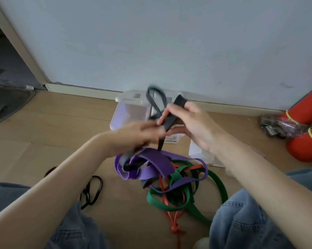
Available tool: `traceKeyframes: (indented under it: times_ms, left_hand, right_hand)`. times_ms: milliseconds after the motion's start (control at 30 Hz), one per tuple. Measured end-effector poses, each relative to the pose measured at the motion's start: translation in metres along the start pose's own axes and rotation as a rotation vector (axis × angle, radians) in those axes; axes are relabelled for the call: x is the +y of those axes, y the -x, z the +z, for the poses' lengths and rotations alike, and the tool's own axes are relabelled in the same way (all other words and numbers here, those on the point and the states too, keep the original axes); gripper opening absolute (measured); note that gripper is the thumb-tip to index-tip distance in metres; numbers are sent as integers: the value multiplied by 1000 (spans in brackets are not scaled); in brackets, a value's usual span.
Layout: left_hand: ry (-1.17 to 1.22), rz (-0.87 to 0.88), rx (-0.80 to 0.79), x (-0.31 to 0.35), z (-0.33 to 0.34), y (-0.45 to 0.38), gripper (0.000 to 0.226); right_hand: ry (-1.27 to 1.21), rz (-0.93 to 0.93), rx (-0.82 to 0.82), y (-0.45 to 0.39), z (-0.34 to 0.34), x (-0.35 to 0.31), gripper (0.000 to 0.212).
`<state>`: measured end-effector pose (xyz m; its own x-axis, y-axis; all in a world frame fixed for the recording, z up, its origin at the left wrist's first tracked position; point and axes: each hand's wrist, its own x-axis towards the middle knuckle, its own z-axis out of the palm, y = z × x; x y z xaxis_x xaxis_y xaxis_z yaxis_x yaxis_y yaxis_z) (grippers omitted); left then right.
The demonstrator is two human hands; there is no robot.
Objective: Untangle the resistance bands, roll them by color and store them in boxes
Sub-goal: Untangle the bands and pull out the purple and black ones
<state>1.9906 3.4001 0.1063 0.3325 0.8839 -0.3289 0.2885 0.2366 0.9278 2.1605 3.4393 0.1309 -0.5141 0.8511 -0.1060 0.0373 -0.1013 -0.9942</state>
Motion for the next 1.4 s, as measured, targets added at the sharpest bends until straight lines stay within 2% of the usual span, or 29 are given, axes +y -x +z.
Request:
traceKeyframes:
  times_ms: [33, 100, 267, 333, 467, 533, 567, 700, 800, 833, 900, 967, 1000, 1067, 1133, 1200, 1300, 1333, 1400]
  left_hand:
    - [-154, -58, -74, -7, 3, 0, 24]
    - [-234, -113, -104, -9, 3, 2, 21]
    - [-159, -14, 71, 13, -24, 12, 35]
    - [-228, -10, 97, 17, -38, 18, 30]
    - [-568, -219, 23, 8, -51, 22, 32]
    - [-809, -327, -32, 0, -46, 20, 36]
    - [-846, -328, -68, -3, -43, 19, 35]
    - [-475, -164, -137, 5, -32, 20, 9]
    - [-175, -15, 18, 9, -32, 20, 11]
    - [-12, 24, 89, 12, -32, 20, 15]
    - [353, 64, 198, 20, -32, 19, 22]
    - [560, 85, 242, 25, -33, 18, 28]
    - [592, 97, 218, 27, -34, 18, 29]
    - [604, 129, 161, 28, -32, 17, 27]
    - [594, 145, 196, 27, -31, 17, 22]
    - [482, 164, 255, 24, -34, 18, 15]
    - [-133, 63, 349, 14, -42, 16, 31]
    - [-319, 16, 389, 11, -42, 14, 29]
    - [-503, 0, 466, 5, -38, 8, 17]
  right_hand:
    - [-20, -27, 47, 0, -5, -6, 29]
    - [-12, -52, 136, 0, -12, -14, 30]
    - [-176, -130, 324, -1, -31, -28, 32]
    - [-279, -153, 416, -2, -39, -34, 32]
    - [-400, -91, 514, -4, -42, -26, 34]
    - [-398, -62, 484, -5, -36, -18, 33]
    - [-394, -47, 447, -6, -32, -14, 33]
    - [-305, 8, 315, -7, -22, -2, 29]
    - [-262, 124, 212, -8, -26, 1, 23]
    - [-206, 215, 126, -7, -27, 2, 29]
    - [79, 352, -115, -3, -27, 8, 48]
    - [321, 286, -383, 3, -16, 16, 46]
    - [387, 212, -434, 5, -9, 19, 40]
    - [519, 69, -331, 7, 3, 24, 31]
    - [642, -32, -162, 5, 4, 27, 23]
    - [590, -37, -92, 2, 0, 23, 16]
    - [331, 43, 46, -4, -16, 8, 22]
    - [239, 50, 91, -5, -20, 3, 22]
    - [55, 35, 95, -6, -24, -3, 16]
